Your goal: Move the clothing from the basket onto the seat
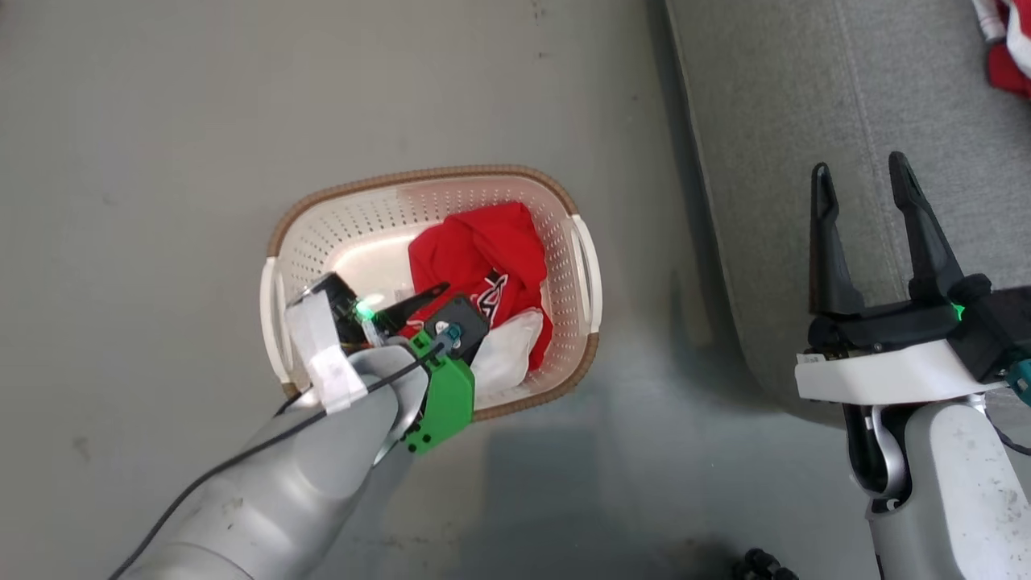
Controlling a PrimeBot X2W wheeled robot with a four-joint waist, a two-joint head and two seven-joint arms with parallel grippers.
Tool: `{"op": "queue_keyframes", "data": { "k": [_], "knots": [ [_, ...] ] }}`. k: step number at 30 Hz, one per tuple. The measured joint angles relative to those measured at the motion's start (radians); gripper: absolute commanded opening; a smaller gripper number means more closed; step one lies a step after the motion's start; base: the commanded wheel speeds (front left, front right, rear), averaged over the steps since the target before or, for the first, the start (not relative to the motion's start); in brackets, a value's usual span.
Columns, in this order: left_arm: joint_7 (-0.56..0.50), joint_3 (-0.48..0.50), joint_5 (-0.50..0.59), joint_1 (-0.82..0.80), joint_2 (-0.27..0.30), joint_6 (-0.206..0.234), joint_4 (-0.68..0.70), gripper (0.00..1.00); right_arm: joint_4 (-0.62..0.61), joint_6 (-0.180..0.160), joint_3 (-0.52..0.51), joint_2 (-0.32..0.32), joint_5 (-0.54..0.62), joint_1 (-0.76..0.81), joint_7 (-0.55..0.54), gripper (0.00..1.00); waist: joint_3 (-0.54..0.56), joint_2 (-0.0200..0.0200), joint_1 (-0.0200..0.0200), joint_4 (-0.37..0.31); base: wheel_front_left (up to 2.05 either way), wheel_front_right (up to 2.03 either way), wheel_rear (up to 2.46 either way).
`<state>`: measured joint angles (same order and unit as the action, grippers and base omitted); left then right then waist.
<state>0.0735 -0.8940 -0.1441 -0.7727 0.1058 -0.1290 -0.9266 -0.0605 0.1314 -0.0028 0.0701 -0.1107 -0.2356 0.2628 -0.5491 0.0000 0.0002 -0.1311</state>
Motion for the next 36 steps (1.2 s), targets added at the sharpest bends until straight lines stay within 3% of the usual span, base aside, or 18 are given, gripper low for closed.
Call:
{"op": "queue_keyframes", "data": {
  "k": [7,9,19,26,33,34,35,36],
  "knots": [
    [-0.145,-0.330,-0.101,-0.213,0.034,0.000,-0.091,1.00,-0.037,0.000,0.021,-0.010,-0.002,-0.036,0.000,1.00,-0.168,0.0000,0.0000,-0.031,0.00,0.00,0.00],
    [-0.188,-0.372,-0.120,-0.240,0.050,0.000,-0.092,1.00,-0.039,0.000,0.027,-0.014,-0.006,-0.037,0.000,1.00,-0.207,0.0000,0.0001,-0.042,0.00,0.00,0.00],
    [-0.354,-0.390,-0.052,-0.215,0.149,0.000,0.026,1.00,-0.034,0.000,0.097,-0.019,-0.043,-0.080,0.000,1.00,-0.343,0.0000,0.0001,-0.144,0.00,0.00,0.00],
    [-0.381,-0.389,-0.007,-0.227,0.215,0.000,0.062,1.00,-0.038,0.000,0.113,-0.019,-0.071,-0.097,0.000,1.00,-0.413,0.0000,0.0000,-0.199,0.00,0.00,0.00],
    [-0.353,-0.389,0.059,-0.263,0.217,-0.003,0.014,1.00,-0.043,0.000,0.113,-0.020,-0.078,-0.095,0.000,1.00,-0.452,0.0000,-0.0001,-0.223,0.00,0.00,0.00],
    [-0.347,-0.388,0.075,-0.267,0.215,-0.003,0.003,0.77,-0.043,0.000,0.113,-0.020,-0.079,-0.094,0.000,1.00,-0.455,0.0000,-0.0001,-0.224,0.00,0.00,0.00],
    [-0.335,-0.389,0.088,-0.270,0.210,-0.003,-0.009,0.20,-0.043,0.000,0.112,-0.020,-0.079,-0.094,0.000,1.00,-0.456,0.0000,-0.0001,-0.224,0.00,0.00,0.00],
    [-0.325,-0.389,0.093,-0.275,0.205,-0.003,-0.023,0.00,-0.043,0.000,0.112,-0.020,-0.079,-0.094,0.000,1.00,-0.457,0.0000,-0.0001,-0.223,0.00,0.00,0.00]
  ]
}}
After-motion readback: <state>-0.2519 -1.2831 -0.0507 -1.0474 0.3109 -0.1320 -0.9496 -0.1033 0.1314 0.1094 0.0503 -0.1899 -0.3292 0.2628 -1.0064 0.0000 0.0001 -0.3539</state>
